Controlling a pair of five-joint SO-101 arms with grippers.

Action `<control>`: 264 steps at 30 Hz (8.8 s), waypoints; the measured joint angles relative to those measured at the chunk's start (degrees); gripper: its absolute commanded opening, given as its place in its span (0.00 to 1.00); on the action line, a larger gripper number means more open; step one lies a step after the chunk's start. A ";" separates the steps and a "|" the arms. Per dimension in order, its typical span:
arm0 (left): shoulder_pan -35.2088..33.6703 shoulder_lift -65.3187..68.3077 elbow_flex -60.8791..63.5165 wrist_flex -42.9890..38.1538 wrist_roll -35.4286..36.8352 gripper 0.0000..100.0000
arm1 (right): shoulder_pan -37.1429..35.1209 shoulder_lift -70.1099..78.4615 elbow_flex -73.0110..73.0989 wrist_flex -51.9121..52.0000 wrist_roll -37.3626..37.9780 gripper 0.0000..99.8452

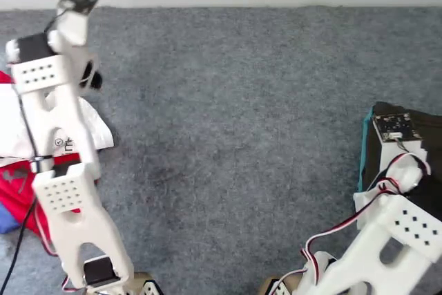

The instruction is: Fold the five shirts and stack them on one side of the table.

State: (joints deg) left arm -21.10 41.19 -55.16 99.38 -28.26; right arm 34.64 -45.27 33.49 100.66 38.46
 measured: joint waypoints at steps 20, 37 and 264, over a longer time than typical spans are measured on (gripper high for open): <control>-2.81 10.20 14.68 -10.46 -3.69 0.01 | 0.00 0.00 2.37 0.00 0.00 0.01; 18.64 -5.71 -14.77 0.00 6.59 0.01 | 0.00 0.00 2.37 0.00 0.00 0.01; 20.40 7.38 6.24 -0.18 17.58 0.20 | -26.99 22.33 1.93 -6.51 -1.14 0.01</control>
State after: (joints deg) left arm -0.70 48.57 -48.92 99.21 -10.68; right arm 7.65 -22.95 35.43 94.15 37.32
